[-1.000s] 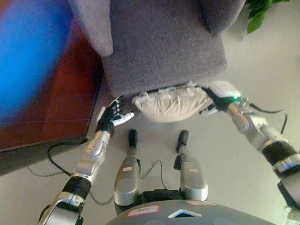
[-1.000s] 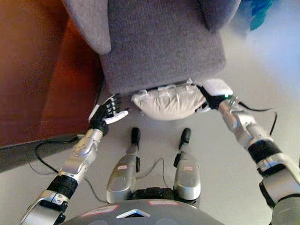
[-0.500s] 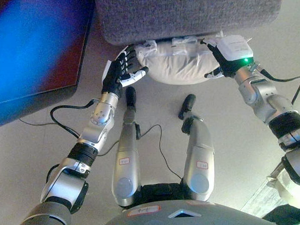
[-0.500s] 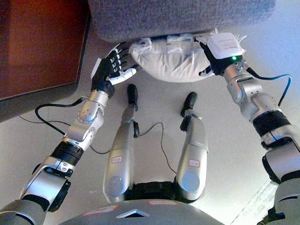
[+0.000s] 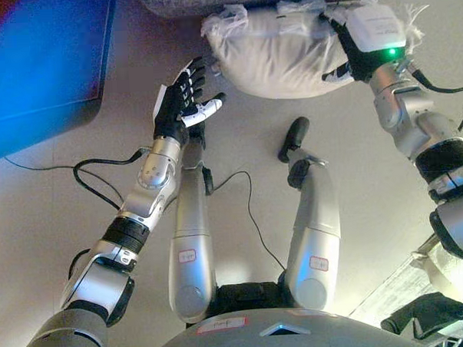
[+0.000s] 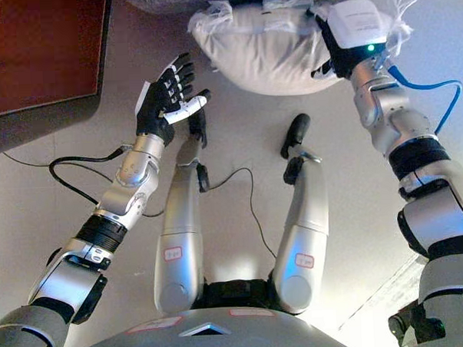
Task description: Pick up the pillow and put it on the sofa.
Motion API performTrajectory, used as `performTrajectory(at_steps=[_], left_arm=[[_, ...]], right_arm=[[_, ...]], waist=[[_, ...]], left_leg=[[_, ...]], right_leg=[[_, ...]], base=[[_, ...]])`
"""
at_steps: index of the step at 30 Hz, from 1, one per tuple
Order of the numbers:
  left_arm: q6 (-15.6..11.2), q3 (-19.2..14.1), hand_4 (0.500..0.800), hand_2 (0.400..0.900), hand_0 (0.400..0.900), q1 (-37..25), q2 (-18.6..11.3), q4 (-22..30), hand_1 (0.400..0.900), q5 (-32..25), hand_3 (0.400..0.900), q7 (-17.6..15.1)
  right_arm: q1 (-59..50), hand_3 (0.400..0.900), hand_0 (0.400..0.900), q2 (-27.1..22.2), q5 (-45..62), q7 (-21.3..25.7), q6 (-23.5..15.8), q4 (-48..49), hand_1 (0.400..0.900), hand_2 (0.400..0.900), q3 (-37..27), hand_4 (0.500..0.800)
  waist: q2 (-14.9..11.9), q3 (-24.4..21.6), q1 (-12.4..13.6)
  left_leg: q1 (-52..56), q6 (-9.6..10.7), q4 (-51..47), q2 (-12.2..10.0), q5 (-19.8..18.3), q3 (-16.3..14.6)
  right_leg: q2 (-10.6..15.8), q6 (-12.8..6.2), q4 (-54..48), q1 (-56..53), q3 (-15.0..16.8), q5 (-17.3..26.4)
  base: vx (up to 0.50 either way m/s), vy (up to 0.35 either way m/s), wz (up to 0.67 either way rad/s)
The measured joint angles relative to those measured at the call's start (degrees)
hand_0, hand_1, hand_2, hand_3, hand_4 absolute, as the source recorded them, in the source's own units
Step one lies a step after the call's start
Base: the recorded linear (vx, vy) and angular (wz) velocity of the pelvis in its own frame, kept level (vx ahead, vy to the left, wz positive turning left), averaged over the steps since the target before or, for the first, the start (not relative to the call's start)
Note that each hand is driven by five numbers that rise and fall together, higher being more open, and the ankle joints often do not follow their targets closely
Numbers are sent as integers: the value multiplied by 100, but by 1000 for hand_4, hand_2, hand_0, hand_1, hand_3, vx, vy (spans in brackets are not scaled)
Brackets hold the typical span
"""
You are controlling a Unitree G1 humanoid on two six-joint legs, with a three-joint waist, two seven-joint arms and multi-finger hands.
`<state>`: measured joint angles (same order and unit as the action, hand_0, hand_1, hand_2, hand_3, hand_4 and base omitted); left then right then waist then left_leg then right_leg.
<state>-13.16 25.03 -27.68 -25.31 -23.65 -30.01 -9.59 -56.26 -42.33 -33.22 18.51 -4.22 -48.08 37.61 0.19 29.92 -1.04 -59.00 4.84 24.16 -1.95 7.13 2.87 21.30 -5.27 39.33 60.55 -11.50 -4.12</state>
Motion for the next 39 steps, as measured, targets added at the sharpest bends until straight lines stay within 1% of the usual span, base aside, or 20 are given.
performTrajectory(at_steps=[2, 5, 7, 9, 14, 15, 16, 17, 27, 31, 36, 39], left_arm=[[-49, 57, 800, 900, 900, -63, -25, 13, 900, -60, 900, 0], [-48, 79, 800, 900, 900, -130, -59, 27, 900, -229, 900, 0], [-48, 77, 800, 900, 900, -124, -61, 28, 900, -237, 900, 0], [-48, 60, 800, 900, 900, -122, -68, 56, 900, -237, 900, -2], [-45, 52, 800, 900, 900, -118, -69, 196, 900, -237, 900, -87], [-44, 51, 800, 900, 900, -122, -63, 207, 900, -237, 900, -99], [-43, 51, 800, 900, 900, -121, -62, 208, 900, -237, 900, -101], [-38, 49, 800, 900, 900, -121, -62, 208, 900, -237, 900, -105], [15, -41, 800, 900, 900, -126, -45, 209, 900, -236, 900, -105], [15, -60, 800, 900, 900, -132, -30, 208, 900, -236, 900, -112], [17, -139, 800, 900, 900, -134, 169, 205, 900, -247, 900, -138], [15, -394, 800, 900, 900, -131, 348, 201, 900, -421, 900, -313]], right_arm=[[-280, 900, 900, 34, 91, 33, 42, -141, 900, 900, 101, 800], [-631, 900, 900, 38, 161, -21, 111, -268, 900, 900, 396, 800], [-702, 900, 900, 40, 210, -50, 135, -297, 900, 900, 477, 800], [-867, 900, 900, 38, 381, -266, 162, -303, 900, 900, 554, 800], [-1235, 900, 900, 46, 659, -541, 245, -334, 900, 900, 866, 800], [-1334, 763, 763, 54, 716, -630, 259, -350, 763, 763, 922, 718], [-1360, 467, 467, 57, 743, -657, 262, -352, 467, 467, 940, 540], [-1375, 400, 400, 61, 803, -676, 262, -352, 400, 400, 941, 500], [-1420, 400, 400, 81, 1221, -930, 276, -126, 400, 400, 942, 500], [-1421, 400, 400, 183, 1276, -1090, 278, -123, 400, 400, 946, 500], [-1421, 400, 400, 256, 1281, -1131, 278, -56, 400, 400, 945, 500], [-1414, 400, 400, 286, 1281, -1132, 283, -20, 400, 400, 945, 500]], waist=[[1, 0, 10], [1, 0, 15], [0, 0, 25], [0, -1, 26], [1, -1, 6], [1, -1, 4], [1, -1, 4], [1, -1, 1], [0, -1, -18], [0, -1, -4], [0, -1, 73], [-1, -1, 101]], left_leg=[[-203, -2, 79, 16, -2, -3], [-427, -4, 157, 31, -6, -6], [-454, -4, 162, 32, -9, -2], [-496, 1, 176, 22, -12, 7], [-673, 17, 218, 7, -7, 21], [-713, 19, 220, 7, -8, 22], [-725, 19, 219, 7, -8, 24], [-740, 20, 219, 7, -8, 24], [-783, 22, 202, 4, -7, 32], [-796, 16, 157, 5, 4, 27], [-807, 21, 137, 8, 23, 17], [-808, 21, 138, 5, 23, 23]], right_leg=[[33, 10, 80, 207, 16, -6], [48, 21, 148, 416, 16, -9], [48, 27, 162, 445, 23, -15], [48, 44, 193, 500, 26, -31], [38, 67, 251, 675, 18, -42], [38, 68, 255, 722, 20, -43], [38, 68, 254, 734, 19, -43], [37, 69, 250, 745, 15, -44], [31, 70, 224, 780, 4, -42], [26, 88, 195, 803, 1, -22], [10, 76, 164, 806, -10, -9], [-3, 76, 176, 801, -14, -8]], base=[[11, 5, 4], [12, 1, 3], [0, 0, 0], [15, -4, 1], [0, 0, 0], [0, 0, 0], [0, 0, 0], [0, 0, 0], [1, 2, -1], [0, 0, 0], [0, 0, 0], [-1, -8, 2]])
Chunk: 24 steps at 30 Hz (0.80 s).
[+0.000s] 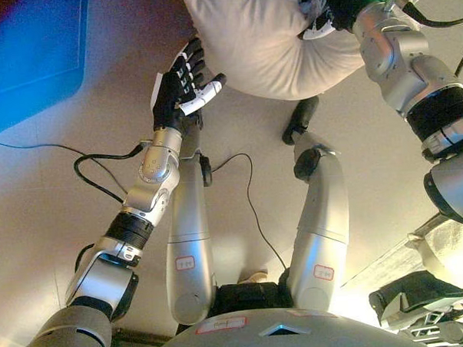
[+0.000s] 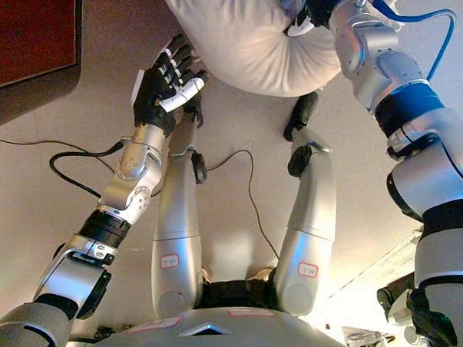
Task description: Pick up the pillow and put it on the sofa.
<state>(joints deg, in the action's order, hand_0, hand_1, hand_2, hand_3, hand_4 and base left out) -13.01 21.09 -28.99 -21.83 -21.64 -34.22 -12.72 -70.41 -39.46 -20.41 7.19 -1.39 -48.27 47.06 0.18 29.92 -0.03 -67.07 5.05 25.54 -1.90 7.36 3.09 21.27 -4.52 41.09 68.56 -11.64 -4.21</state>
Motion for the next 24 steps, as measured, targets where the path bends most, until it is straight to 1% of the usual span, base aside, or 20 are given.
performTrajectory(at_steps=[7, 11, 12, 15, 17, 18, 20, 23, 24], left_arm=[[-21, -523, 800, 900, 900, 26, 194, -37, 900, -48, 900, -445], [-26, -656, 800, 900, 900, 33, 296, -99, 900, -39, 900, -728], [-26, -709, 800, 900, 900, 34, 353, -115, 900, -39, 900, -797], [-26, -725, 800, 900, 900, 46, 438, -272, 900, -34, 900, -920], [-26, -729, 800, 900, 900, 82, 441, -383, 900, -14, 900, -966], [-26, -730, 800, 900, 900, 114, 439, -475, 900, 37, 900, -971], [-27, -746, 800, 900, 900, 192, 427, -492, 900, 80, 900, -975], [-27, -760, 800, 900, 900, 370, 437, -595, 900, 92, 900, -968], [-27, -769, 800, 900, 900, 477, 443, -634, 900, 158, 900, -974]], right_arm=[[78, 400, 400, 9, -18, 0, 125, 258, 400, 400, -38, 500], [503, 400, 400, -50, -191, 59, 188, 877, 400, 400, -426, 500], [672, 400, 400, -57, -286, 110, 202, 1090, 400, 400, -608, 500], [1121, 400, 400, -64, -452, 210, 205, 1497, 400, 400, -936, 500], [1356, 400, 400, -94, -525, 280, 202, 1728, 400, 400, -1041, 500], [1693, 400, 400, -110, -600, 369, 195, 2015, 400, 400, -1311, 500], [1922, 400, 400, -123, -681, 444, 191, 2196, 400, 400, -1439, 500], [2454, 400, 400, -130, -790, 552, 162, 2495, 400, 400, -1726, 500], [2742, 400, 400, -133, -865, 587, 135, 2616, 400, 400, -1881, 500]], waist=[[-3, 1, 24], [-9, 2, 23], [-15, 5, 13], [-20, 6, 12], [-39, 4, 6], [-57, 4, 4], [-90, 5, -33], [-141, 5, -86], [-179, 8, -120]], left_leg=[[5, -8, 0, -5, 1, 5], [48, -5, 0, 2, 4, -3], [77, -5, 5, 4, 4, -7], [283, -12, -7, 5, -7, -6], [495, -41, -48, 2, -36, -21], [718, -64, -138, -6, -35, -38], [929, -70, -205, 9, -34, -52], [1476, -80, -347, 17, -51, -42], [1826, -88, -456, 22, -62, -43]], right_leg=[[-4, 2, 2, -3, -5, -1], [0, 1, -1, -55, -11, 1], [2, 0, -2, -85, -8, 2], [-3, -4, -64, -319, -26, 5], [-26, -23, -166, -548, -25, 16], [-46, -66, -275, -769, -20, 45], [-55, -75, -348, -982, -6, 51], [-86, -140, -614, -1620, -84, 90], [-115, -178, -774, -2019, -125, 116]], base=[[0, 0, 0], [-4, 13, -3], [-13, 38, -8], [-20, 39, -7], [-15, 36, -5], [-7, 35, -5], [4, 32, -7], [25, 1, 2], [53, -3, 4]])
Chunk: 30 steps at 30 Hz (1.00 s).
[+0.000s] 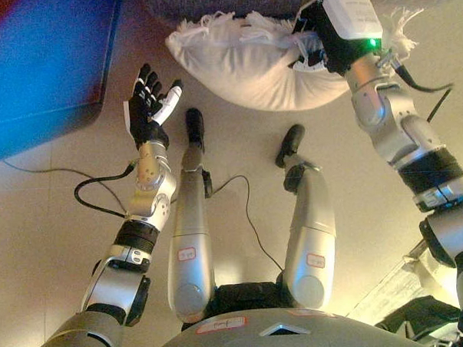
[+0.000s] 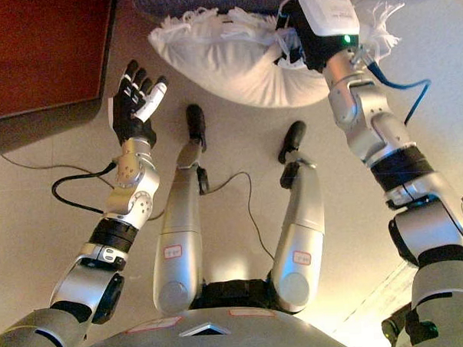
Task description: Pick up the pillow and put it on the sofa.
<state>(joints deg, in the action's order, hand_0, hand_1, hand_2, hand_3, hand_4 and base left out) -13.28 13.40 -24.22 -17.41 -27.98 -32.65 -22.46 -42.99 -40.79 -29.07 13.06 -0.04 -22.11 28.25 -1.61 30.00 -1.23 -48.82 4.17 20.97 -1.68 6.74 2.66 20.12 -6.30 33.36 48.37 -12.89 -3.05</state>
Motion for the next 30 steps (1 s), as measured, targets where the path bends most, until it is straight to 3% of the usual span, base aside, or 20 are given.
performTrajectory(at_steps=[7, 13, 19, 23, 30], left_arm=[[-11, -189, 800, 900, 900, 380, -6, -41, 900, 103, 900, 66], [2, -216, 800, 900, 900, 699, -12, -39, 900, 156, 900, 330], [137, -521, 800, 900, 900, 1038, 11, -35, 900, 263, 900, 639], [251, -891, 800, 900, 900, 1396, 7, 37, 900, 313, 900, 802], [340, -1010, 800, 900, 900, 1932, 37, 144, 900, 332, 900, 1082]], right_arm=[[1059, 400, 400, -33, -93, 47, -71, 806, 400, 400, -575, 500], [1578, 400, 400, -27, -93, 41, -263, 1203, 400, 400, -853, 500], [2041, 400, 400, -7, -89, 20, -446, 1866, 400, 400, -1360, 500], [2291, 400, 400, 32, -82, 3, -671, 2474, 400, 400, -1943, 500], [2311, 400, 400, 46, 189, -130, -781, 2611, 400, 400, -2234, 500]], waist=[[-143, -11, 4], [-214, -18, 71], [-275, -59, 85], [-384, -287, 134], [-530, -923, 159]], left_leg=[[1257, -43, -323, -45, -105, 9], [2094, -61, -345, -101, -279, -18], [2857, -44, -625, -164, -347, -65], [3237, -66, -962, -221, -326, -158], [3684, -5, -1458, -235, -295, -286]], right_leg=[[-96, -84, -558, -1400, -145, 42], [-165, -137, -937, -2374, -195, 75], [-252, -221, -1550, -3254, -206, 189], [-359, -249, -2093, -3704, -272, 410], [-485, -297, -2838, -4225, -343, 582]], base=[[48, 20, 1], [55, 51, -10], [121, 21, -6], [128, 5, -5], [103, -4, -7]])
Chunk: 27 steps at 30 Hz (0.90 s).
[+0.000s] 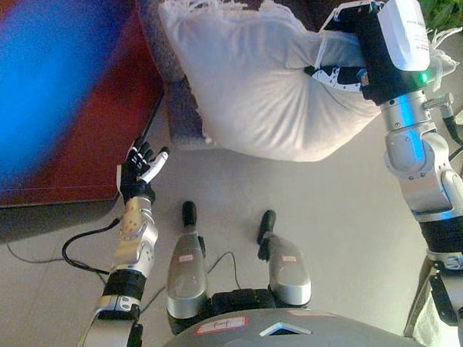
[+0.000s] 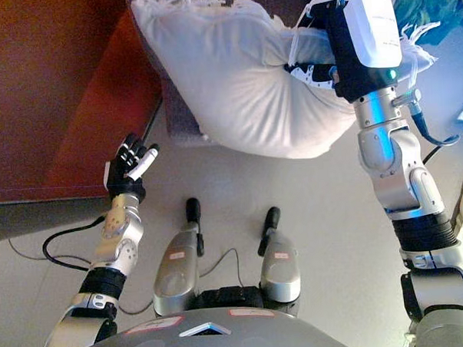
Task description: Pick up the pillow and put it on the sofa.
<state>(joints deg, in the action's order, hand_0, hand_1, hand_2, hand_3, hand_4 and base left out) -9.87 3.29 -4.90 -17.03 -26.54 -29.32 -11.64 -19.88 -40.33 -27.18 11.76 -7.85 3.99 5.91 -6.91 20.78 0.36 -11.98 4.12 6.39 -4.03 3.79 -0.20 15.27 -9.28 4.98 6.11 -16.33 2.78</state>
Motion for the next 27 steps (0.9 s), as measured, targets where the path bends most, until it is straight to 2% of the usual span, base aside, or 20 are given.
performTrajectory(at_steps=[4, 6, 7, 9, 10, 12, 14, 18, 23, 24, 25, 27], left_arm=[[56, -15, 800, 900, 900, 172, -18, 34, 900, 42, 900, 200], [67, 30, 800, 900, 900, 230, -44, 67, 900, 42, 900, 363], [89, 94, 800, 900, 900, 284, -64, 69, 900, 40, 900, 466], [91, 154, 800, 900, 900, 346, -108, 95, 900, 36, 900, 558], [92, 204, 800, 900, 900, 410, -137, 151, 900, 21, 900, 632], [92, 294, 800, 900, 900, 440, -177, 216, 900, 14, 900, 721], [91, 388, 800, 900, 900, 466, -238, 274, 900, -16, 900, 783], [94, 423, 800, 900, 900, 561, -386, 268, 900, -99, 900, 800], [92, 626, 800, 900, 900, 477, -599, 275, 900, -241, 900, 922], [92, 662, 800, 900, 900, 473, -621, 281, 900, -244, 900, 940], [92, 693, 800, 900, 900, 471, -627, 284, 900, -250, 900, 965], [92, 756, 800, 900, 900, 470, -659, 294, 900, -253, 900, 976]], right_arm=[[-288, 400, 400, -323, 596, -257, -57, -538, 400, 400, 158, 500], [-893, 400, 400, -556, 1123, -373, -3, -1547, 400, 400, 611, 500], [-1459, 400, 400, -671, 1427, -449, 40, -2409, 400, 400, 1063, 500], [-1936, 400, 400, -694, 1617, -499, 126, -3140, 400, 400, 1475, 500], [-2532, 400, 400, -659, 1773, -521, 154, -4069, 400, 400, 1968, 500], [-2992, 400, 400, -588, 1835, -558, 207, -4989, 400, 400, 2299, 500], [-3262, 400, 400, -519, 1855, -590, 355, -5746, 400, 400, 2329, 500], [-3931, 400, 400, -430, 1991, -580, 386, -6923, 400, 400, 2375, 500], [-4554, 400, 400, -448, 1963, -346, 428, -7991, 400, 400, 2377, 500], [-4688, 767, 767, -458, 1948, -303, 515, -8131, 767, 767, 2426, 720], [-4765, 900, 900, -484, 1937, -277, 518, -8265, 900, 900, 2478, 800], [-4825, 900, 900, -539, 1893, -192, 584, -8321, 900, 900, 2508, 800]], waist=[[-29, -273, 50], [-69, -464, 82], [-80, -543, 160], [-79, -593, 174], [-78, -612, 269], [-64, -626, 408], [-33, -644, 572], [47, -682, 701], [160, -693, 990], [201, -685, 1061], [230, -693, 1093], [277, -694, 1130]], left_leg=[[216, 27, -162, -13, -16, -5], [253, 49, -194, -41, -21, -3], [305, 57, -221, -52, -20, -8], [307, 72, -239, -56, -13, 30], [293, 86, -254, -71, -4, 52], [238, 103, -271, -84, 13, 119], [118, 124, -325, -79, 67, 272], [-42, 143, -365, -53, 89, 449], [-133, 183, -438, -54, 140, 629], [-149, 188, -465, -54, 157, 648], [-168, 192, -493, -50, 177, 683], [-208, 196, -536, -42, 215, 752]], right_leg=[[-50, -5, -248, -267, -52, 21], [-85, -4, -302, -319, -82, 22], [-99, -1, -333, -371, -109, 24], [-112, 0, -369, -411, -138, 24], [-137, 9, -404, -417, -160, 31], [-169, 21, -467, -422, -228, 46], [-173, 25, -553, -419, -363, 49], [-231, 25, -684, -442, -603, 51], [-265, 26, -847, -511, -796, 51], [-274, 27, -867, -508, -819, 52], [-280, 27, -880, -504, -855, 52], [-288, 27, -906, -505, -915, 52]], base=[[55, -35, 8], [53, -40, 15], [61, -53, 20], [66, -52, 22], [63, -58, 28], [69, -60, 29], [69, -58, 31], [55, -61, 29], [26, -55, 21], [18, -41, 19], [26, -32, 17], [48, -27, 17]])
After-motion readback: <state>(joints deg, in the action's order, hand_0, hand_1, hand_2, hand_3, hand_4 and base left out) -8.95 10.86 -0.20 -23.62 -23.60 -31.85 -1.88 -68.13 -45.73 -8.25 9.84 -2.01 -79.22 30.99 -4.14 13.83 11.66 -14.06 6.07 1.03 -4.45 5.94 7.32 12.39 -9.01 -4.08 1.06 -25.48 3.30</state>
